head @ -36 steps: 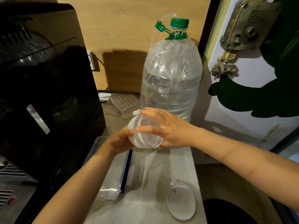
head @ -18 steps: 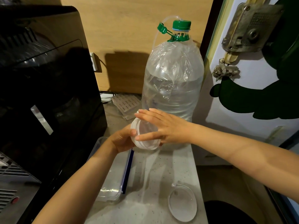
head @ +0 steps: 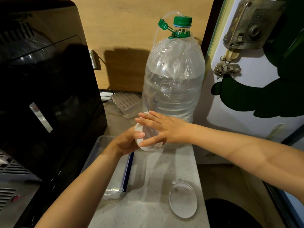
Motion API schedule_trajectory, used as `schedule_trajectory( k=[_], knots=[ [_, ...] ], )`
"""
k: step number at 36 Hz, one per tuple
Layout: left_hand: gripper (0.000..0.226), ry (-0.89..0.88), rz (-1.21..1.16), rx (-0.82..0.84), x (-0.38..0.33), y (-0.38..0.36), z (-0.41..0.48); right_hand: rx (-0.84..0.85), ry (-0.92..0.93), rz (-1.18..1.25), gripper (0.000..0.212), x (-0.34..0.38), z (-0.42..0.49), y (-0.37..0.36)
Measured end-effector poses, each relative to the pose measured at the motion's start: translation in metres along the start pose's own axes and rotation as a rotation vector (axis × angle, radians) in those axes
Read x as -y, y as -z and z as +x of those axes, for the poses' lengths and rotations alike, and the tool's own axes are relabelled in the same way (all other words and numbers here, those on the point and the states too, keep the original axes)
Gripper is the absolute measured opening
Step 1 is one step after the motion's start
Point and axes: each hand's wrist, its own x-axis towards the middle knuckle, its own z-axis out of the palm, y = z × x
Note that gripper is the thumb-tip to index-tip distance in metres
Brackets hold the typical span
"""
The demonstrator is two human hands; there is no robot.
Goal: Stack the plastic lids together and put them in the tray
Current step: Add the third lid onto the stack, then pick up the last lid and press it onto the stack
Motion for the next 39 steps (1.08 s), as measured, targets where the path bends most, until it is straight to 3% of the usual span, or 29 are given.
schedule_trajectory(
  k=[6, 13, 18, 21, 25, 32, 39],
  knots=[
    [0.075, -0.009, -0.012, -0.023, 0.005, 0.003, -0.004, 0.027, 0.003, -0.149, 0.09, 0.005, 0.0, -0.006],
    [0.09, 0.01, -0.053, -0.149, 0.013, 0.014, -0.015, 0.087, -0.103, -0.027, 0.076, 0.017, -0.006, 0.001],
    [0.111, 0.012, -0.032, -0.238, 0.017, 0.012, -0.022, 0.131, -0.223, 0.009, 0.104, 0.028, -0.009, 0.012],
    [0.11, 0.024, -0.021, -0.234, 0.02, 0.005, -0.027, 0.196, -0.348, 0.029, 0.113, 0.037, -0.02, 0.013],
    [0.093, 0.03, 0.018, -0.229, 0.027, -0.001, -0.032, 0.322, -0.579, 0.24, 0.105, 0.052, -0.041, 0.014],
    [0.107, 0.101, -0.008, -0.284, 0.043, -0.01, -0.042, 0.597, -1.049, 0.574, 0.108, 0.103, -0.073, -0.012],
    [0.101, 0.122, 0.029, -0.303, 0.048, -0.026, -0.051, 0.868, -1.135, 0.551, 0.109, 0.162, -0.081, -0.042]
  ],
)
